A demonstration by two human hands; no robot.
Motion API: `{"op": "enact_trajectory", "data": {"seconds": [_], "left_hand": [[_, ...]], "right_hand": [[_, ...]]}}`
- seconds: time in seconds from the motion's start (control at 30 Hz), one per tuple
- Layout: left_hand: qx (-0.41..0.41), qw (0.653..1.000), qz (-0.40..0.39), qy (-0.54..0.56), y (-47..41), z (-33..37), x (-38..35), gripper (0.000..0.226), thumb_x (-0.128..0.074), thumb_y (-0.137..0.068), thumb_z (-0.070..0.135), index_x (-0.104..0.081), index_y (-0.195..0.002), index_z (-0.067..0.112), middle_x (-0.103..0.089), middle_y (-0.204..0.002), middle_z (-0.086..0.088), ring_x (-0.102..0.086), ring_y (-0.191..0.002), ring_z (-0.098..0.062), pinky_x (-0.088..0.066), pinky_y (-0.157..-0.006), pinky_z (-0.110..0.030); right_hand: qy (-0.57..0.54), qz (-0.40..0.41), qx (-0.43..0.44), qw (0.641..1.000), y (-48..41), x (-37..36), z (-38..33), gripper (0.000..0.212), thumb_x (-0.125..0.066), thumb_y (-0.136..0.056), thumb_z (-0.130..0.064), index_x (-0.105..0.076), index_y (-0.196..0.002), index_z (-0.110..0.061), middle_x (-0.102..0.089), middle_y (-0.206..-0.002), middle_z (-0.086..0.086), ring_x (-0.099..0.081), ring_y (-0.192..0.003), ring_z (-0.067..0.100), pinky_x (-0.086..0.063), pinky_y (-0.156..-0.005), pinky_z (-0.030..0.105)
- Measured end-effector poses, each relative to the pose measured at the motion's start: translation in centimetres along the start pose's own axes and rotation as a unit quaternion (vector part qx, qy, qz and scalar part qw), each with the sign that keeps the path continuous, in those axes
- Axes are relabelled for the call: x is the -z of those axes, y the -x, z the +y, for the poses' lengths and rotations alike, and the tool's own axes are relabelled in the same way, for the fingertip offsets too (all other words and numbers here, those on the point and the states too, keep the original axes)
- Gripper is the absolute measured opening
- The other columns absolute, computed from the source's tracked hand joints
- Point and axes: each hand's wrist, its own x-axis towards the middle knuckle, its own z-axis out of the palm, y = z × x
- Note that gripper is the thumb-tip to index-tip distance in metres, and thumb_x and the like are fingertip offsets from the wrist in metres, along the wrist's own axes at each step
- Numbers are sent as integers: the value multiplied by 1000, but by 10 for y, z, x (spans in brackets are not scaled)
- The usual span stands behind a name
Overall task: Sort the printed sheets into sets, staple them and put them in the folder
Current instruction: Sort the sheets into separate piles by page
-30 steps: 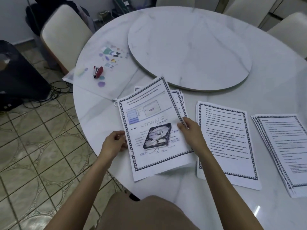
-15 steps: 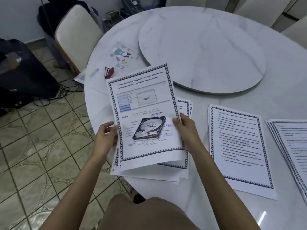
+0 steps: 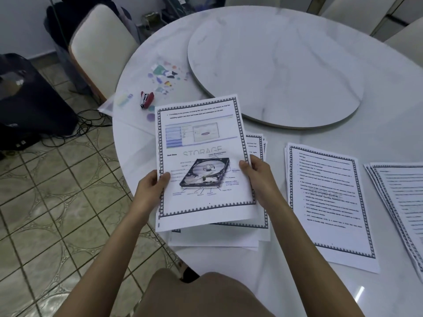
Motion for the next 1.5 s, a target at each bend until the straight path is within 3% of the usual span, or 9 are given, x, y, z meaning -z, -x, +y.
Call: {"op": "enact_trajectory", "data": {"seconds": [0.2,0.3,0.43,0.63,0.83,0.97,1.07,1.37,1.5], "left_hand": [[10,1000,12,-23,0,-13,10,27,-50,-95,16,-57,-117,3,-61,-108,-8,-58,-94,-24,-45,-77,-32],[0,998,26,-51,0,-22,20,19,-51,-94,17,-59,-110,8,-62,-104,-8,-59,-94,-25,-47,-80,-36],[-1,996,55,-65,-1,-26,33,21,-49,-95,13,-57,-114,7,-60,-106,-9,-57,-93,-24,-42,-79,-34],[8,990,102,-94,-8,-30,57,28,-50,-95,14,-56,-119,0,-61,-116,-20,-58,-98,-31,-42,-78,-35],[18,988,122,-95,-11,-32,74,30,-49,-95,15,-55,-119,-2,-60,-119,-20,-55,-92,-26,-43,-79,-38],[14,988,118,-97,-9,-32,75,30,-50,-95,15,-55,-119,-2,-60,-118,-21,-57,-94,-27,-42,-79,-36],[10,989,113,-92,-7,-30,72,28,-49,-95,15,-56,-116,-3,-61,-114,-20,-57,-91,-27,-42,-77,-35],[-5,994,81,-68,-1,-29,54,28,-49,-95,13,-54,-118,-2,-60,-108,-11,-56,-88,-23,-43,-61,-25],[-1,997,47,-55,4,-32,47,29,-48,-96,14,-53,-120,0,-60,-107,-8,-58,-87,-24,-45,-61,-23]], "right_hand": [[174,54,-14,983,-3,6,19,18,-55,-91,-17,-65,-103,-9,-66,-96,3,-61,-88,17,-49,-83,32],[272,119,5,955,-1,20,28,27,-58,-90,-18,-60,-113,-3,-60,-106,12,-55,-95,20,-39,-82,23],[377,167,-35,911,0,30,40,47,-65,-84,-28,-52,-118,2,-48,-118,21,-42,-115,34,-36,-92,36],[455,181,-54,871,5,24,42,64,-71,-77,-34,-45,-120,5,-41,-124,23,-37,-116,36,-35,-92,39],[429,189,-49,882,-1,29,44,49,-68,-81,-22,-48,-119,3,-46,-119,21,-46,-111,35,-40,-89,39],[340,203,-4,918,-1,37,41,20,-57,-87,-13,-57,-102,1,-52,-96,13,-52,-86,27,-37,-70,28],[284,209,26,935,-1,53,27,16,-53,-92,-15,-56,-100,-1,-58,-90,10,-52,-80,22,-34,-58,22],[127,277,58,951,-1,108,-18,19,-55,-91,-16,-62,-106,-6,-65,-97,7,-60,-91,20,-49,-87,33],[68,260,46,962,-7,103,-22,8,-57,-90,-18,-62,-94,-15,-68,-95,10,-63,-94,27,-51,-92,43]]}}
